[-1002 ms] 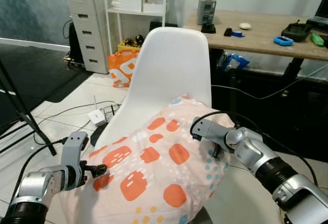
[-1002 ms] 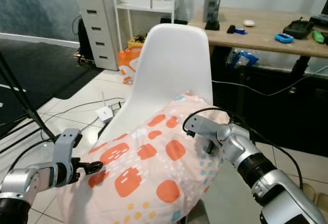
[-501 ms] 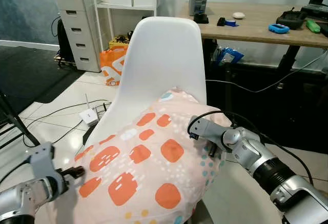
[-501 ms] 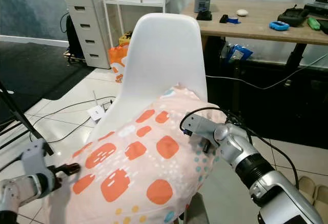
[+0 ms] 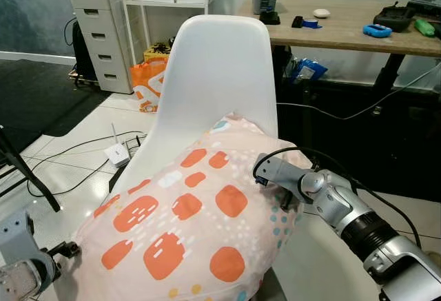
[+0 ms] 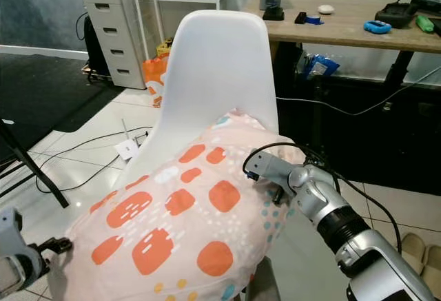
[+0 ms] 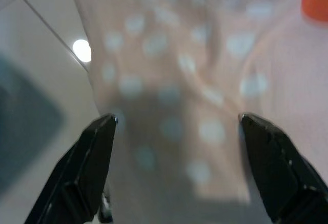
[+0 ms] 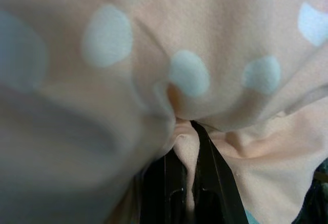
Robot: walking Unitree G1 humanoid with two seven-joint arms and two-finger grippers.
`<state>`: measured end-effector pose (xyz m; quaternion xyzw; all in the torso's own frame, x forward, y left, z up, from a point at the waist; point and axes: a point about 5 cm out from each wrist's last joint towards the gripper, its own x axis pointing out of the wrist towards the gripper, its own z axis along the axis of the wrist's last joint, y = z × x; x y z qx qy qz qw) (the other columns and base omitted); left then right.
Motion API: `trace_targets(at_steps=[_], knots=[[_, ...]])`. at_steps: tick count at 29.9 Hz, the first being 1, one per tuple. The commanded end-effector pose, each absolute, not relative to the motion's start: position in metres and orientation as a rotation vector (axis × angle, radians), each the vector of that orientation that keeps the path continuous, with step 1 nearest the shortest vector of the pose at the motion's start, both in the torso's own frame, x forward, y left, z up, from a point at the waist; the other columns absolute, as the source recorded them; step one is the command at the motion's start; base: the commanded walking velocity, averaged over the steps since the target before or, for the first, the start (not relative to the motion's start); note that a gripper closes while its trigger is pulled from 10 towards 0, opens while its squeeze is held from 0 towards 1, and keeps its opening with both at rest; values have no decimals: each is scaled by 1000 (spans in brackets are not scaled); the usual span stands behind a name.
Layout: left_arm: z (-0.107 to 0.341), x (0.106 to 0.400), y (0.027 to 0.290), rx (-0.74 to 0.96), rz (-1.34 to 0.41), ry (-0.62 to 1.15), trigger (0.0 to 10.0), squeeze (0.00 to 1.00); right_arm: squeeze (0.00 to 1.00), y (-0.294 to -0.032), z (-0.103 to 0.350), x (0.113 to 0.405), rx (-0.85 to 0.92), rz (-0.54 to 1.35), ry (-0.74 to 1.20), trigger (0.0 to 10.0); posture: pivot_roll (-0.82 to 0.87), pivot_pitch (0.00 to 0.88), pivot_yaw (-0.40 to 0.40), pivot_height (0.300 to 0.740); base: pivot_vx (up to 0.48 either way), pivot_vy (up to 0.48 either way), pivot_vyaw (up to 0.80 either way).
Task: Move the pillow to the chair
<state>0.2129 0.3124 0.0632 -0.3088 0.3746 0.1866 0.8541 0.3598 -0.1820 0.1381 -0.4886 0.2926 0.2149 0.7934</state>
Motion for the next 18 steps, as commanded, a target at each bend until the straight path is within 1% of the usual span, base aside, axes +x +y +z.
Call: trace_targets(at_steps=[1,6,7,8,10,12,15,16,18], knots=[[63,208,306,-732,323,803,10000,0,0,-177,136,359,-1048,476,620,10000,-162,40,8,435,0,0,0],[63,200,301,-777,253,832,10000,0,0,-179,138,359,-1047,467,619,10000,-161,40,8,425,0,0,0],[62,196,295,-799,216,848,10000,0,0,-180,138,360,-1046,461,616,10000,-161,36,8,420,0,0,0],[62,196,295,-799,216,848,10000,0,0,-180,138,360,-1046,461,616,10000,-161,36,8,420,0,0,0],[59,194,279,-861,142,868,10000,0,0,-180,141,361,-1043,451,606,10000,-162,31,7,410,0,0,0],[59,194,279,-861,142,868,10000,0,0,-180,141,361,-1043,451,606,10000,-162,31,7,410,0,0,0],[47,197,244,-939,40,914,10000,0,0,-179,146,363,-1032,441,583,10000,-165,26,1,395,0,0,0],[47,197,244,-939,40,914,10000,0,0,-179,146,363,-1032,441,583,10000,-165,26,1,395,0,0,0],[43,204,222,-967,-11,927,10000,0,0,-178,149,365,-1028,436,570,10000,-166,23,-1,385,0,0,0]])
